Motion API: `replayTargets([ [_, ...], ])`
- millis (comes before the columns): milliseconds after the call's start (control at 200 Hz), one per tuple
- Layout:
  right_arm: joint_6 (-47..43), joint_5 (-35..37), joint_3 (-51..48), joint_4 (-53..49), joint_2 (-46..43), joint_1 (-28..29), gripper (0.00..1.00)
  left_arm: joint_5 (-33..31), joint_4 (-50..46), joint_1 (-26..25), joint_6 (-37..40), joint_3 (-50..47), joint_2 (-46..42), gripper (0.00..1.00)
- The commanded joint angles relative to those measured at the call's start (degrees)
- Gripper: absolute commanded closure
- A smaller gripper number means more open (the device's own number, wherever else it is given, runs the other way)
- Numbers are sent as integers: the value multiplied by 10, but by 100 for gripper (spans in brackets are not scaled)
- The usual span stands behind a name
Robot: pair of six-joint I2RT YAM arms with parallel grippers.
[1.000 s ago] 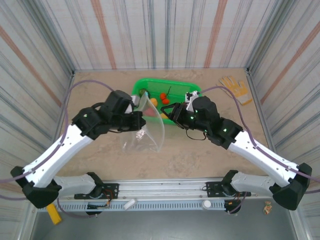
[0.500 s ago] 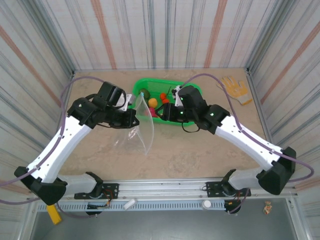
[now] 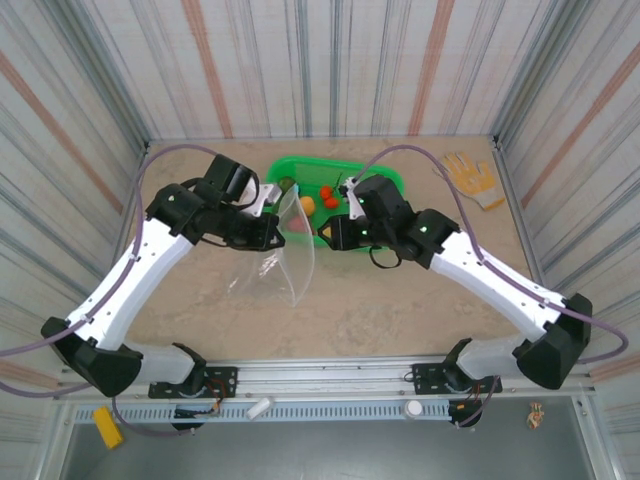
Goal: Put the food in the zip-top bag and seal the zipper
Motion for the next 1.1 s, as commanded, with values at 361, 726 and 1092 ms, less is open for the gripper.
replayTargets([
  [361, -41, -106, 28, 41, 44, 33, 48, 41, 47, 3, -35, -50, -44, 100],
  [726, 118, -61, -37, 189, 39, 37, 100, -12, 110, 3, -102, -128, -104, 99],
  [1092, 227, -15, -83, 303, 34, 64, 100, -62, 199, 2, -166, -205, -178, 86],
])
